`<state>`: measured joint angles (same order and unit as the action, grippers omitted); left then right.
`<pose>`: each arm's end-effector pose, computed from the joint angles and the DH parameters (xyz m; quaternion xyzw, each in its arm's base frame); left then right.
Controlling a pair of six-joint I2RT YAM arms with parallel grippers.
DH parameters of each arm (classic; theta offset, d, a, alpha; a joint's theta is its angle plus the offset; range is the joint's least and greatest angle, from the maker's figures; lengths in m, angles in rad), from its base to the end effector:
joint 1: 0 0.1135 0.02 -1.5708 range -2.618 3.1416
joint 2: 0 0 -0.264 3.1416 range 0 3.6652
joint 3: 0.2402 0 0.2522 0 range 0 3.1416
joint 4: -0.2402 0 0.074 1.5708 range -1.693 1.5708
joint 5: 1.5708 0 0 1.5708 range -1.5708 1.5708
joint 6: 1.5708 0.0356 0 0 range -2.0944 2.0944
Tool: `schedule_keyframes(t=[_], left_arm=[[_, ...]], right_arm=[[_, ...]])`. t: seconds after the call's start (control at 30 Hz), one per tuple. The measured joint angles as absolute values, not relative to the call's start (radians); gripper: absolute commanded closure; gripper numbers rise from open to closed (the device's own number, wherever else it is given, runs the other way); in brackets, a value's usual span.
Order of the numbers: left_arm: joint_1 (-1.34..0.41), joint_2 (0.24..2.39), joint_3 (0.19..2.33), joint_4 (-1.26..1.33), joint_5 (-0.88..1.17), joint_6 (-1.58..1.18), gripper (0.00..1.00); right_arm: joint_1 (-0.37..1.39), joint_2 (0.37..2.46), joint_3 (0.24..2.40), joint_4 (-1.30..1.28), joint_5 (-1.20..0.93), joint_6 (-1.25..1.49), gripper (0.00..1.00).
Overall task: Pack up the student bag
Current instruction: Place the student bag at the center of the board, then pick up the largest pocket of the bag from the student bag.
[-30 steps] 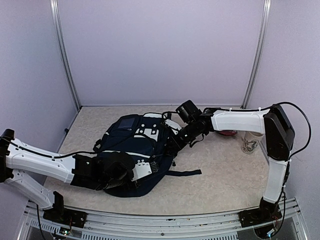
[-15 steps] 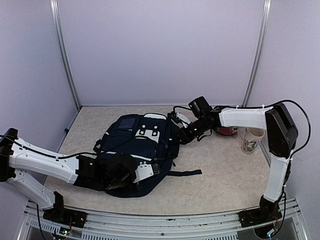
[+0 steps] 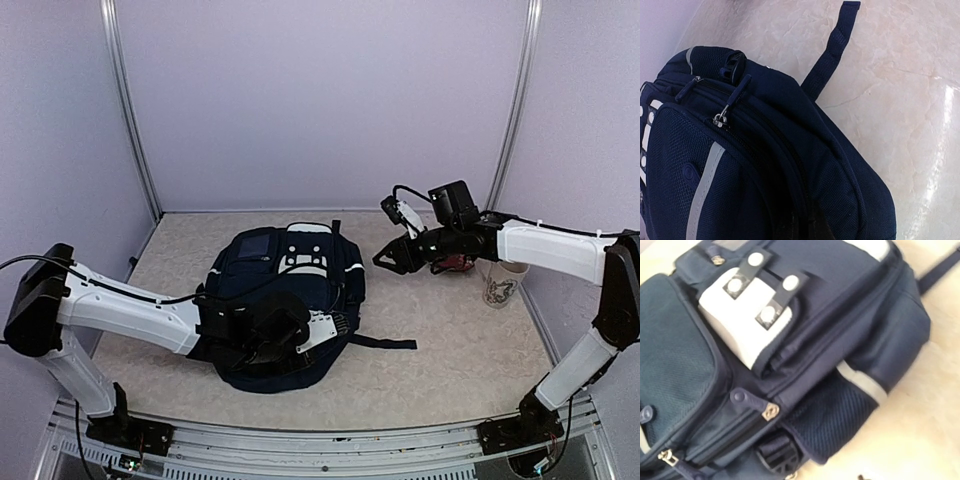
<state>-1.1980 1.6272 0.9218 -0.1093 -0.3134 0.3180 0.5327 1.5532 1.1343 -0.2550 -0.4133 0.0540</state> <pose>0.1320 -0.3073 0.1855 0.5893 0.7063 -0.0241 0.3916 0.2915 0.1885 0.2661 -0.2955 0.8357 0.2997 0.3528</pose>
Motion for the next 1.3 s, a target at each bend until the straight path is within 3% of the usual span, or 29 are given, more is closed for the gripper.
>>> schedule_keyframes(t=[0.03, 0.07, 0.13, 0.17, 0.27, 0.3, 0.4, 0.43, 0.9, 1.07, 1.3], left_arm=[[-1.195, 1.645, 0.939, -0.104, -0.308, 0.318, 1.0], [-1.19, 1.66, 0.954, -0.099, -0.302, 0.318, 0.92], [-1.188, 1.68, 0.976, -0.097, -0.291, 0.315, 0.53], [-1.185, 1.685, 0.984, -0.095, -0.274, 0.313, 0.39], [-1.191, 1.68, 0.991, -0.072, -0.233, 0.304, 0.09], [-1.193, 1.674, 0.99, -0.067, -0.219, 0.298, 0.02], [-1.178, 1.623, 0.988, -0.052, -0.178, 0.268, 0.01], [-1.167, 1.6, 0.988, -0.049, -0.162, 0.257, 0.01], [-0.609, 1.206, 0.929, 0.153, -0.215, -0.035, 0.01], [-0.352, 1.195, 0.794, 0.24, -0.387, -0.194, 0.01], [-0.295, 1.215, 0.554, 0.453, -0.648, -0.151, 0.01]], right_arm=[[0.528, 1.541, 1.122, -0.25, -0.402, 0.059, 0.52], [0.524, 1.533, 1.111, -0.245, -0.391, 0.065, 0.52], [0.519, 1.519, 1.092, -0.234, -0.371, 0.072, 0.5], [0.517, 1.51, 1.08, -0.229, -0.358, 0.077, 0.49], [0.508, 1.477, 1.042, -0.207, -0.321, 0.094, 0.41], [0.502, 1.463, 1.028, -0.195, -0.306, 0.1, 0.34], [0.476, 1.409, 0.979, -0.15, -0.265, 0.128, 0.02], [0.463, 1.387, 0.962, -0.134, -0.248, 0.136, 0.0], [0.101, 1.098, 0.781, 0.079, -0.111, 0.214, 0.0], [0.015, 1.034, 0.694, 0.157, -0.06, 0.215, 0.0], [0.001, 1.0, 0.539, 0.303, 0.043, 0.199, 0.0]])
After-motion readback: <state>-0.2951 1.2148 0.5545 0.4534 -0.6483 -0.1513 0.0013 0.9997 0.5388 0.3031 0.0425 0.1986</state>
